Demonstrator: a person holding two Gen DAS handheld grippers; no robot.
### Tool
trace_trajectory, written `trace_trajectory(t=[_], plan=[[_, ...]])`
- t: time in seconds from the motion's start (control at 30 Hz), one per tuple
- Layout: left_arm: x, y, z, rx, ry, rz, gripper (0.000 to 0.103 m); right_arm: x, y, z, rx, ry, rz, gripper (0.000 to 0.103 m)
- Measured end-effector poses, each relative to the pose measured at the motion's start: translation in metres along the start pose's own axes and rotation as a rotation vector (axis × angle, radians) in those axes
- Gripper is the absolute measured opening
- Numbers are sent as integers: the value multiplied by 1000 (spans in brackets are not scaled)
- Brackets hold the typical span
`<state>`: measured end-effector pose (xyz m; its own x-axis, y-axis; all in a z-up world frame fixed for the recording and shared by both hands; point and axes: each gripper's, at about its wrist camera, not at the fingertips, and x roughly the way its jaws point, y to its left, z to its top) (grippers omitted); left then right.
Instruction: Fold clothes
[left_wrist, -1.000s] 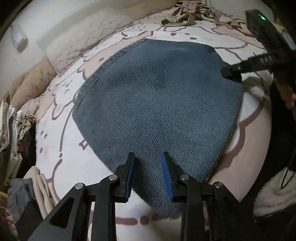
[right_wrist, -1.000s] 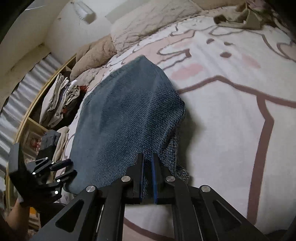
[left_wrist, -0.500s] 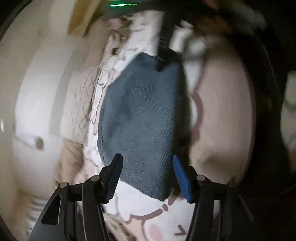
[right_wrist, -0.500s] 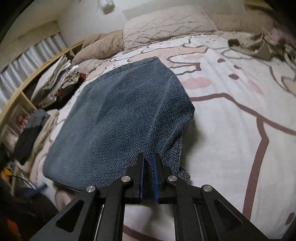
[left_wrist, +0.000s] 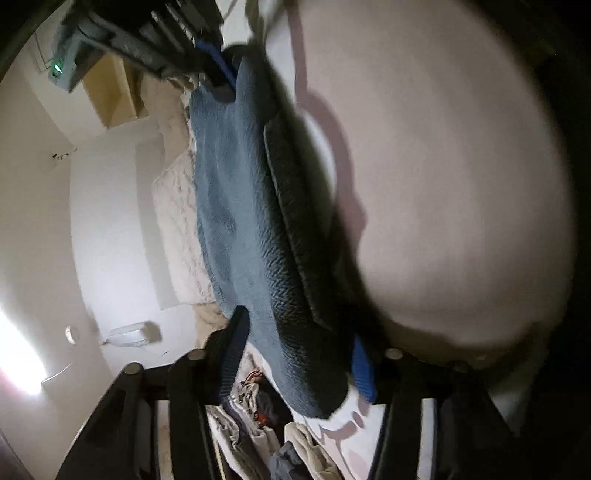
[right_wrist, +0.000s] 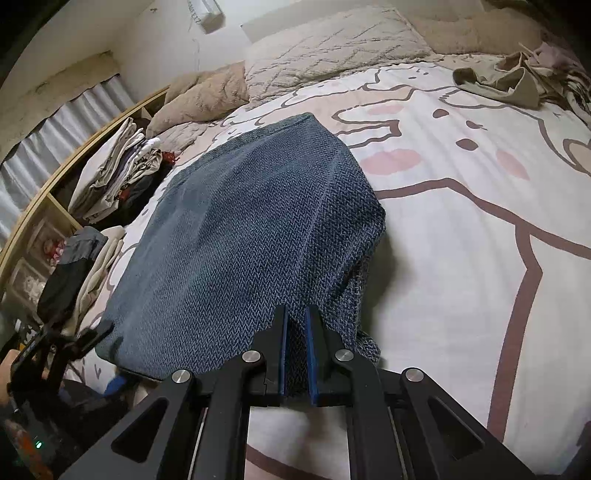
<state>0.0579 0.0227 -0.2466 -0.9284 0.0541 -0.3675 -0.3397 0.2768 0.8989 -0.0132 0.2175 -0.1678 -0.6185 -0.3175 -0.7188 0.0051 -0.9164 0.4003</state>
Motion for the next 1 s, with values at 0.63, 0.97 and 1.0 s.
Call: trace_trajectory(t=[0.63,0.97,1.0], plan=[[27,82,-23,-457,-104,-359,19,-81,93,-3,-868,-171,-389,71],[29,91,-42,-735,-160,-611,19,-9,97,-151,-1852,-172,-596,73],[29,92,-42,-763,-165,-639,19,1,98,-152,-1847,-170,-627,68]])
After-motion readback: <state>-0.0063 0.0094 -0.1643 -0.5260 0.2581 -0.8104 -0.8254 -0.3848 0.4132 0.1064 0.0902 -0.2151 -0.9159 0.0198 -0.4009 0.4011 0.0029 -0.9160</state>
